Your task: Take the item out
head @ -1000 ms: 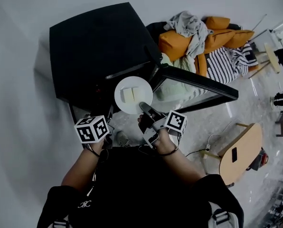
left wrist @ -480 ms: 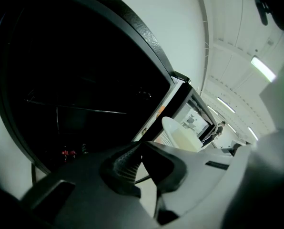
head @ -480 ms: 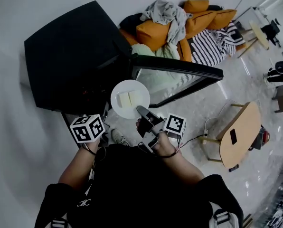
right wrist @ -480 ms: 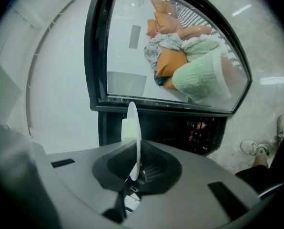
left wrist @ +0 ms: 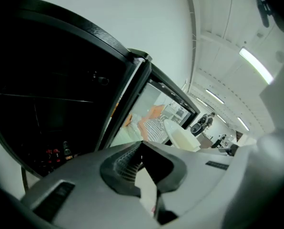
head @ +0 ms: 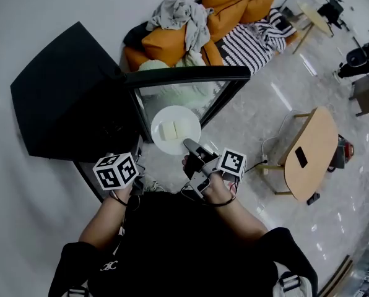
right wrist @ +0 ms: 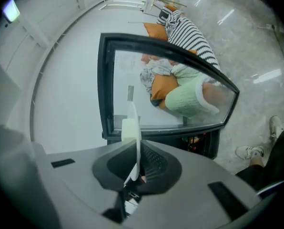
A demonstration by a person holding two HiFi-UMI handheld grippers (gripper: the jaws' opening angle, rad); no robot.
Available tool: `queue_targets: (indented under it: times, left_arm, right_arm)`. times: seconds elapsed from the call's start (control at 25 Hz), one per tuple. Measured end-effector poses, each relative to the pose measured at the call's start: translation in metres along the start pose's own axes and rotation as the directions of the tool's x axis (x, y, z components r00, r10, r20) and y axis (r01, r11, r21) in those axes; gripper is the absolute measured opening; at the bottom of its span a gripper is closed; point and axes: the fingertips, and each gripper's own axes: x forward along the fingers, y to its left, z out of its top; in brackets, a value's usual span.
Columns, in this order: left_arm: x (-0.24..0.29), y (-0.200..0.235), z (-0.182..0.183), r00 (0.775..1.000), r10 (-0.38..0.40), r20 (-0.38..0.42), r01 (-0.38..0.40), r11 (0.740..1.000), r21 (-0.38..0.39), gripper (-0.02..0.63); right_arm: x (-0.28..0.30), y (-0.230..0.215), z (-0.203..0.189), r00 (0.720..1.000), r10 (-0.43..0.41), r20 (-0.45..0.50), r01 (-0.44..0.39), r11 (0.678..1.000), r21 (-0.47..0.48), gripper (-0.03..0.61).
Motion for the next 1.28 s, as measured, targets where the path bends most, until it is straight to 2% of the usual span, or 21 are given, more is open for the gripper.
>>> queue_targets:
  times: [0.2,0.36,0.76,0.92,1.04,1.28]
  left_arm:
    - [0.027,-0.060,-0.013,0.996,-0.073,-0.046,0.076,0.996,0.052,0.008]
    - [0.048,-0.110,-0.019,0.987,-0.139,-0.083,0.147,0.983,0.105,0.009]
    - [0.084,-0.213,-0.049,0.943,-0.271,-0.194,0.310,0.927,0.211,0.009]
    - [0.092,-0.239,-0.059,0.928,-0.296,-0.226,0.346,0.909,0.233,0.009]
    - [0.103,-0.242,-0.062,0.920,-0.311,-0.238,0.366,0.899,0.241,0.009]
    - [0.108,-0.238,-0.063,0.920,-0.302,-0.251,0.362,0.900,0.244,0.008]
  right_arm:
    - [-0.054,-0.011,0.038,0.993,-0.025,0.118,0.020,0.999,0.041,0.026]
    - [-0.098,-0.021,0.070,0.974,-0.051,0.219,0.036,0.997,0.073,0.026]
    - [-0.200,-0.042,0.127,0.887,-0.083,0.454,0.021,0.990,0.140,0.026]
    - [-0.225,-0.043,0.139,0.863,-0.075,0.500,0.005,0.990,0.140,0.026]
    - [-0.225,-0.049,0.146,0.848,-0.072,0.526,0.000,0.991,0.135,0.026]
    - [-0.221,-0.050,0.150,0.846,-0.056,0.531,-0.010,0.993,0.121,0.025]
